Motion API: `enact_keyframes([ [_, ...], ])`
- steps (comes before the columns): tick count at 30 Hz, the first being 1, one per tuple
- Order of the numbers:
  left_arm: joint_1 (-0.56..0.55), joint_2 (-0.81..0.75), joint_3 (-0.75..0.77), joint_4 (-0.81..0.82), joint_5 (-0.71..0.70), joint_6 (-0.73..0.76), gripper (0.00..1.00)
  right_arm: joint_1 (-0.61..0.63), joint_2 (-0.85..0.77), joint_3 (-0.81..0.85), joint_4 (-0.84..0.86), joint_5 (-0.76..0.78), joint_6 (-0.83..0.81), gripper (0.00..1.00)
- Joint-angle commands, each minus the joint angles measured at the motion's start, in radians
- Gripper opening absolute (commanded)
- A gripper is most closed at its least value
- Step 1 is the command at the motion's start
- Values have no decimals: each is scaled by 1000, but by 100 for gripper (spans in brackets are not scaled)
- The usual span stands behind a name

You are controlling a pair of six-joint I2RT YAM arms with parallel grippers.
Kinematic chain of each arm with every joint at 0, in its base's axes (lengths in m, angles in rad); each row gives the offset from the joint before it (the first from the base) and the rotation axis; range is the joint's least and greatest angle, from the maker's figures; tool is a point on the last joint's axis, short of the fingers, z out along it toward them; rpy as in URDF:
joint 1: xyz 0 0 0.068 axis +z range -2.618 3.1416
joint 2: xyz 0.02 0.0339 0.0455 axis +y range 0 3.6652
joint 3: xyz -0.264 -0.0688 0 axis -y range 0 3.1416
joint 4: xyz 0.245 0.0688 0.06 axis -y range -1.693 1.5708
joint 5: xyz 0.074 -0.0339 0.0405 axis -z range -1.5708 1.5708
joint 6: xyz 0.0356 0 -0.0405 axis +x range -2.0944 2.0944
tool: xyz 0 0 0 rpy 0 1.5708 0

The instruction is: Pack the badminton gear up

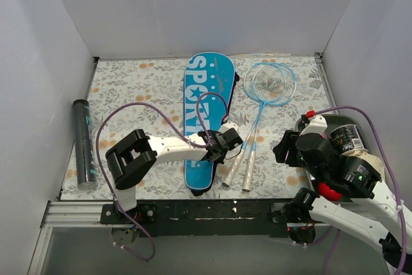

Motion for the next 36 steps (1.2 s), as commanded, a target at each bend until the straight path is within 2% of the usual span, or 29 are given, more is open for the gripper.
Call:
enact_keyframes([
  [1,-1,-128,-22,-12,23,20,0,1,10,-24,54,0,17,63],
  [8,-1,-292,-43,8,23,33,0,1,95,-38,121,6,0,65],
  [13,0,-309,-69,11,24,44,0,-2,195,-38,187,38,-13,72],
  [17,0,-319,-124,34,39,30,0,-30,260,-38,274,-56,-49,73],
  [24,14,-468,-163,61,27,23,0,-94,342,-92,434,-172,-81,72],
  [28,29,-562,-186,79,24,26,0,-183,367,-116,459,-144,-87,72],
  [34,58,-600,-226,96,38,27,0,-364,439,-152,549,-230,-155,72],
  [36,64,-605,-237,108,42,24,0,-387,488,-153,596,-241,-176,72],
])
